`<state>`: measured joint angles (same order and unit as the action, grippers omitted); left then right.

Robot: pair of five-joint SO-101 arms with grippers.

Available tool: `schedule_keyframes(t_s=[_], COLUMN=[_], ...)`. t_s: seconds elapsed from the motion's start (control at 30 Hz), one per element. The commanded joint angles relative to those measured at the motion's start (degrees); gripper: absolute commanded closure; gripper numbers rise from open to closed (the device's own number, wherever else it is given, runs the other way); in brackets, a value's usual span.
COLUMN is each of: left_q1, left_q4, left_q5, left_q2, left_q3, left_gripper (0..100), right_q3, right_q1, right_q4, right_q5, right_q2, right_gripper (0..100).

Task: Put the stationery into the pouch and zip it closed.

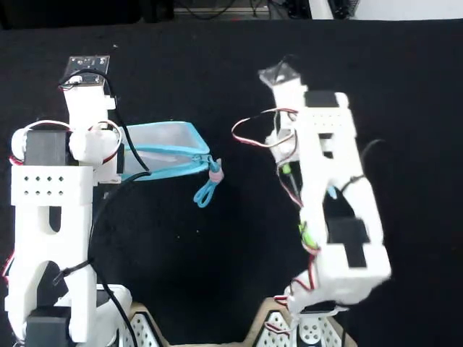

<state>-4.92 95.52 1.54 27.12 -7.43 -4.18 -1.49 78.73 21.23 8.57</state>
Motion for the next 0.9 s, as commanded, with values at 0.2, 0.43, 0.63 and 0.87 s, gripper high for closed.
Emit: schedule_keyframes(t_s=[0.2,0.43,0.63,0.87], left_q1=[0.0,0.0,0.0,0.0], left_q4=[0.0,0.1,0.0,0.1], left_q5=[-0.7,-0.7,-0.7,-0.7], left_q2=[-0.5,-0.5,-0.5,-0.5], left_q3=[-0.8,-0.8,-0.8,-0.8], left_gripper=[97,97,97,97], right_q3=[-2.4,-2.5,-2.5,-2.5], right_q1=[-0.6,-0.7,-6.3,-14.8], right_q4=[0.7,1.1,5.2,5.0], right_q5=[-10.6,-16.0,-16.2,-16.2], right_q2=[-18.6,-26.8,-37.5,-47.3], right_gripper=[98.8,98.8,98.8,98.8])
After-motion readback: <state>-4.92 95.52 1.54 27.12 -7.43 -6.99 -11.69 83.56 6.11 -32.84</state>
